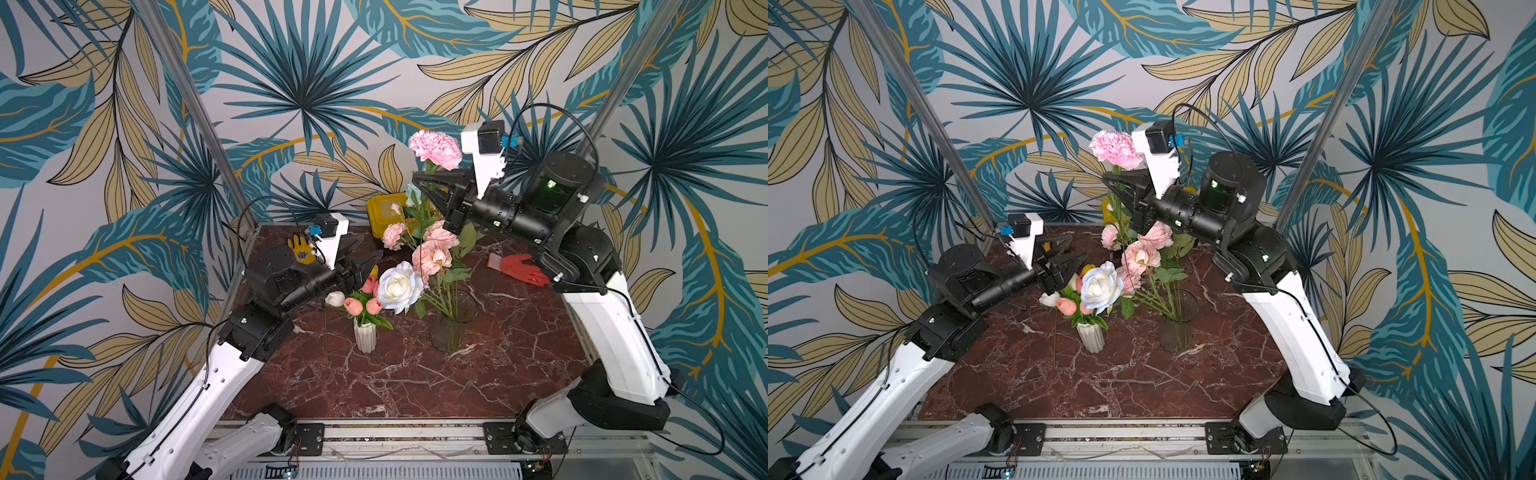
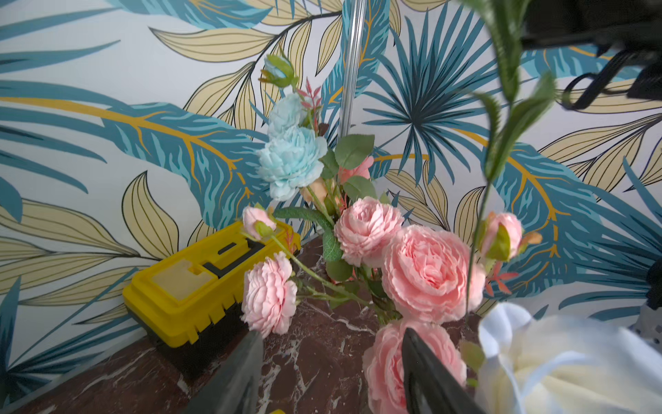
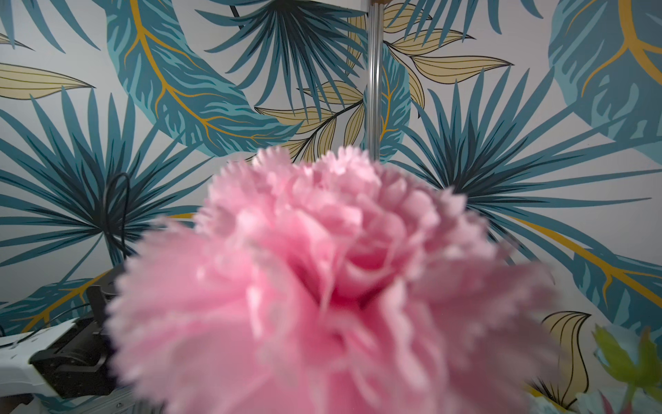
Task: Pick out pink flowers from the vase
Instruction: Place the flower at the center of the board.
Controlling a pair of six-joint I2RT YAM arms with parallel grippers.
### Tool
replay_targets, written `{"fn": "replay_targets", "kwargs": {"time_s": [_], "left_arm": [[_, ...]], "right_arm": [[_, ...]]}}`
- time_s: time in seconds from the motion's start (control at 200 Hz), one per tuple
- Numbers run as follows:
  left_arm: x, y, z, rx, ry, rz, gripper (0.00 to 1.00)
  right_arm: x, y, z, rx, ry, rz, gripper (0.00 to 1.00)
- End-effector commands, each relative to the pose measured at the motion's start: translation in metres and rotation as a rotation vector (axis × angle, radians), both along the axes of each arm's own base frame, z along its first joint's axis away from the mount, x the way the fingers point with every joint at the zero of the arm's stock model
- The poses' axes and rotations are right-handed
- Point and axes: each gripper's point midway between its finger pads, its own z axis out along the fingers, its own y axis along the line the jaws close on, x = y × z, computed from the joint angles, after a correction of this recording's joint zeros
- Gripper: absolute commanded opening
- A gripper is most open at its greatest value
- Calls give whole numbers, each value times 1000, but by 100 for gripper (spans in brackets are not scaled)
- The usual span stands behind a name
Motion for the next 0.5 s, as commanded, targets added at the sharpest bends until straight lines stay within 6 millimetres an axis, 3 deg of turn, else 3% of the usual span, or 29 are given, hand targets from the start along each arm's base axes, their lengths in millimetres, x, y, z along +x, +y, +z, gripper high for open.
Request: {"fn": "replay_targets", "kwargs": {"time_s": [0.0, 0.095, 0.295, 0.496], "left_arm": [[-17, -6, 53, -94, -153, -98, 62], [-22, -23, 58, -95, -155, -219, 62], [-13, -43, 51, -82, -99, -326, 61], [-8, -54, 42, -89, -33, -388, 58]], "right_arm": [[5, 9, 4, -17, -67, -20, 0], [8, 16, 3, -20, -79, -19, 0], [9, 23, 1, -18, -83, -12, 0], [6, 21, 4, -14, -94, -16, 0]]}}
